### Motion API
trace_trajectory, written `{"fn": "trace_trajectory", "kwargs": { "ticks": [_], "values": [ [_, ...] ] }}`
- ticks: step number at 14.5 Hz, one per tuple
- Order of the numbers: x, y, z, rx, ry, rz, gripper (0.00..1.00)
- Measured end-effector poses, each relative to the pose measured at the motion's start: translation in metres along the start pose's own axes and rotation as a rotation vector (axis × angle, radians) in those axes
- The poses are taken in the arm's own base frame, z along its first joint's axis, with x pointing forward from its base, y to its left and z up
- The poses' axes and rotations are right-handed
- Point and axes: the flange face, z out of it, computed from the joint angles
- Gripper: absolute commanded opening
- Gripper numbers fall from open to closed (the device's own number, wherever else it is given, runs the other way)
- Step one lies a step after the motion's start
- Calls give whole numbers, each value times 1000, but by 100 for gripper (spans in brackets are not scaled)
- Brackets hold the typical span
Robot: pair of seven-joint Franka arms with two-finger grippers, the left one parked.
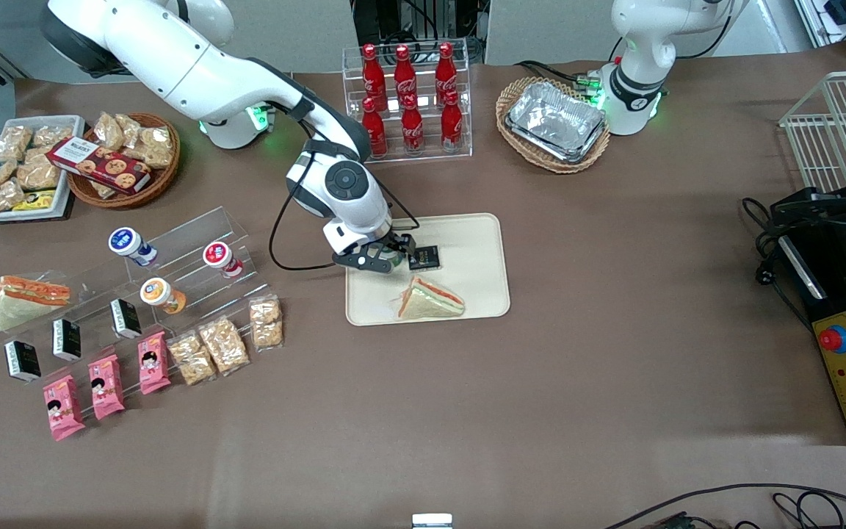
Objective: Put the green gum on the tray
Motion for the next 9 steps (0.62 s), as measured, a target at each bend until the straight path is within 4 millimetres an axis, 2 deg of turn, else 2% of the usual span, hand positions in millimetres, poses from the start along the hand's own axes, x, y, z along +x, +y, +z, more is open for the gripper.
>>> {"fn": "trace_trajectory", "kwargs": {
  "ticks": [6, 8, 9],
  "values": [
    [1, 0, -1, 2, 2, 3, 100],
    [7, 0, -15, 5, 25, 8, 100],
    [12, 3, -30, -16, 40, 6, 100]
  ]
}}
